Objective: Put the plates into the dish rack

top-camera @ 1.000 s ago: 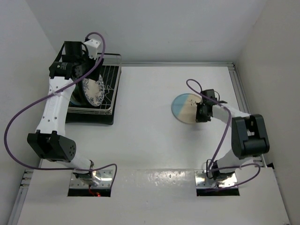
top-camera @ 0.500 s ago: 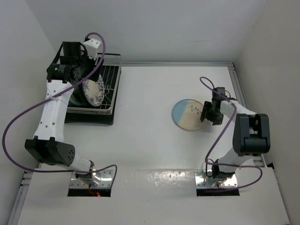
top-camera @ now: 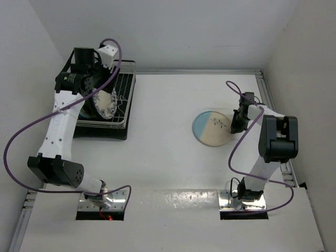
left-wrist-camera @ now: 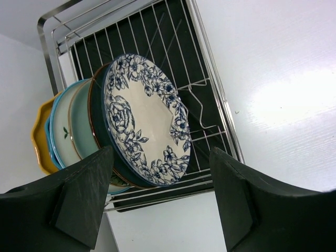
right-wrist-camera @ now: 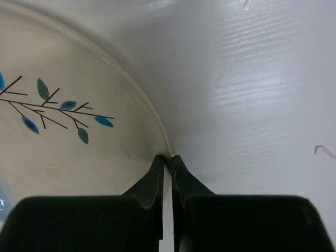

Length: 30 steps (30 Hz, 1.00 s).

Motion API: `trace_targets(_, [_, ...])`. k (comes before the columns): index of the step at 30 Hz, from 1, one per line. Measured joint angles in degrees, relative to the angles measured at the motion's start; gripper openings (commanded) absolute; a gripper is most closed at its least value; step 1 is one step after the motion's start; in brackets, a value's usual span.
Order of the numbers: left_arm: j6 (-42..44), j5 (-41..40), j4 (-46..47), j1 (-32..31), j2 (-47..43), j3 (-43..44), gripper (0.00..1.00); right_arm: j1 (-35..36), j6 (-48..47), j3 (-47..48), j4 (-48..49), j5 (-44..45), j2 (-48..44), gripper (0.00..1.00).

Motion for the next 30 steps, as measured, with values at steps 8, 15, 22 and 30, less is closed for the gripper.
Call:
trace_targets(8, [0.37,6.54,-0.09,-3.52,0.13,-1.95,0.78,-4.52,0.83,-13.03,13.88,-16.13,-7.65,0.00])
trace_targets(15, [0.52,20.04,-0.15,-10.95,5.49,-4.98,0.79,-2.12,11.19,-29.22,28.02,-33.97,-14.75,0.00])
trace_targets(22, [0.20,31.58,0.04,-16.04,18.08,-5.27,0.85,-0.72,20.98,-39.06,42.27,-41.31,-18.93,0.00])
trace_targets(30, [-1.99,35.34,1.64,-21.38,36.44,-4.57,0.80,1.49,24.83,-43.30,47.30,-43.12,-20.52,0.00])
